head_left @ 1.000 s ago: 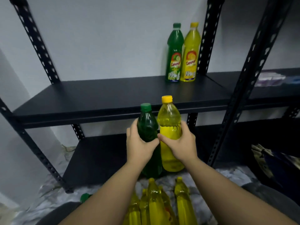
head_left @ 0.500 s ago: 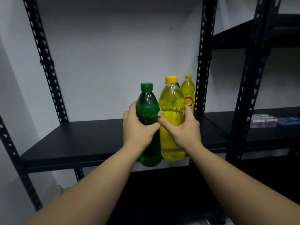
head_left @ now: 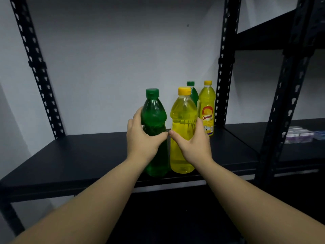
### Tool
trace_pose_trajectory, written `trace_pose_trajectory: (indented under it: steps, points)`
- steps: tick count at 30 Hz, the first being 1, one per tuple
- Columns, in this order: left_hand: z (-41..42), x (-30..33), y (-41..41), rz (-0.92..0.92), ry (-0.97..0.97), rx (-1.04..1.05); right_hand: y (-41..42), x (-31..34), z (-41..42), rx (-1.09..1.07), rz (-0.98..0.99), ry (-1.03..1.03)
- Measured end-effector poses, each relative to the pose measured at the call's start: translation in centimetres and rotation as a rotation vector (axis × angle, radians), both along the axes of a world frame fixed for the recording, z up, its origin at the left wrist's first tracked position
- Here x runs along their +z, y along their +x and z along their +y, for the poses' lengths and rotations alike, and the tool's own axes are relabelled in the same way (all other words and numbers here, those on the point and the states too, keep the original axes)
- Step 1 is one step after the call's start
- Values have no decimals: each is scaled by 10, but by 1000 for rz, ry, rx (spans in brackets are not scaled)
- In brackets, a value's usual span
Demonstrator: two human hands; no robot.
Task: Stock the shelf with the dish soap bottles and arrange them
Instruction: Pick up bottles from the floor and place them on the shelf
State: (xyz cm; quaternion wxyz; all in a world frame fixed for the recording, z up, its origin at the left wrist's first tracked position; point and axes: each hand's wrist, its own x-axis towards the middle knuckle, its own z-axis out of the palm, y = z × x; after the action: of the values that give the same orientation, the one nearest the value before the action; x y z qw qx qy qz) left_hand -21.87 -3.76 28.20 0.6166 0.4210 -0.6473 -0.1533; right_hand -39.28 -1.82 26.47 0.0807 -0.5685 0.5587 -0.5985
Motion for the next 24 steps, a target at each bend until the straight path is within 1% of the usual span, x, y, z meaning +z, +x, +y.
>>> trace_pose_trajectory:
  steps: [6,9,11,15,17,19,22,24]
  points:
    - [-25,-10,4,-100,61,33,-7,-9,-19,53,-10,23]
    - [-33,-18,5,-79,82,38,-11,-13,-25,54,4,34]
    - [-36,-22,4,-54,129,-22,-13,-12,-27,51,26,46]
    - [-37,-30,14,-93,257,-150,-17,-19,-29,60,102,89]
    - [-38,-35,24,-121,325,-184,-19,-28,-27,6,200,147]
    - [-39,-40,32,-145,337,-183,-19,-36,-23,-55,244,193]
    - [-37,-44,36,-99,335,-181,-19,-40,-22,-60,180,236]
    - [-35,-44,35,-72,336,-165,-17,-41,-21,-9,85,218]
